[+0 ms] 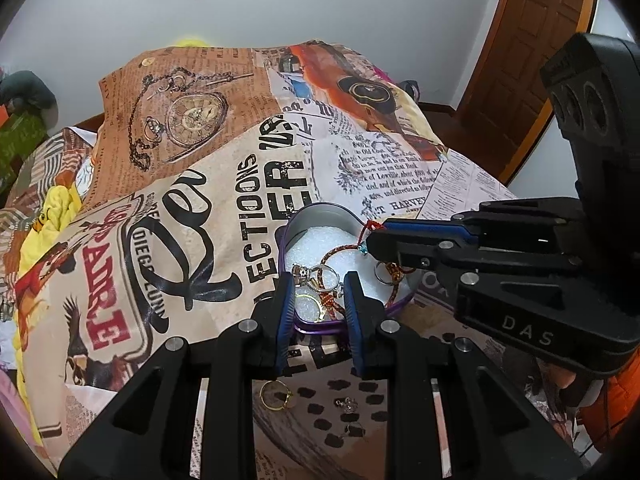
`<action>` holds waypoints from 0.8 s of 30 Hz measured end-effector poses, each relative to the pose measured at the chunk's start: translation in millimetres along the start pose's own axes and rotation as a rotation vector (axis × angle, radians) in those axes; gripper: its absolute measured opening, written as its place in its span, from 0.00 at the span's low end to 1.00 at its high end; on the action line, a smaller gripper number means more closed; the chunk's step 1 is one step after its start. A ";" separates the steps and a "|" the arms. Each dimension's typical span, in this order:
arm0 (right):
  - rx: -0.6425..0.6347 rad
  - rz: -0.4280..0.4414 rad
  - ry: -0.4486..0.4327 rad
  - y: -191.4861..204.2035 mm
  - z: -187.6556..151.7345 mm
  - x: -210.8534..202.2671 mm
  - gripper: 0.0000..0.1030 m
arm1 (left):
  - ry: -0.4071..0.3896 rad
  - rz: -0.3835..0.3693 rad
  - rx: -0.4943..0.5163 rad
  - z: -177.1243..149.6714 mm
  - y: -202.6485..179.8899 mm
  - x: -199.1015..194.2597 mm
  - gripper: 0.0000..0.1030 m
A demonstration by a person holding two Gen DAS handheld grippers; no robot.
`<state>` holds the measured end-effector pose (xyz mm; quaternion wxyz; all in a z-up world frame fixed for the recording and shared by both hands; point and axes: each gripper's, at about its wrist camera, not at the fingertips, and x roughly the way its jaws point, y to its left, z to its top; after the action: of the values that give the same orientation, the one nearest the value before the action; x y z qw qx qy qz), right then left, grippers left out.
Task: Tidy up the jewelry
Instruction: 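Place the red bracelet in the tin with the right tool while the left tool drops a gold ring in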
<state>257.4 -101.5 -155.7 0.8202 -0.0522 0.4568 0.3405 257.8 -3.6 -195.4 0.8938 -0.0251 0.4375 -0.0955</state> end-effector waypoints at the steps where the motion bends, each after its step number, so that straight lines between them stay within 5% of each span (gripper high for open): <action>1: -0.002 0.003 0.002 0.7 0.1 -1.3 0.07 | 0.000 0.002 0.001 -0.2 -0.3 -0.8 0.23; 19: -0.028 -0.034 -0.039 16.9 3.6 -33.2 0.12 | -0.067 0.027 -0.025 0.9 5.4 -46.5 0.25; 24: -0.034 -0.050 -0.061 25.7 0.1 -46.2 0.30 | -0.092 0.045 -0.031 -2.2 8.0 -65.7 0.29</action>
<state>225.6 -105.5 -113.6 0.8411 -0.0674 0.4241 0.3289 218.0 17.0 -146.7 0.9145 -0.0334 0.3976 -0.0672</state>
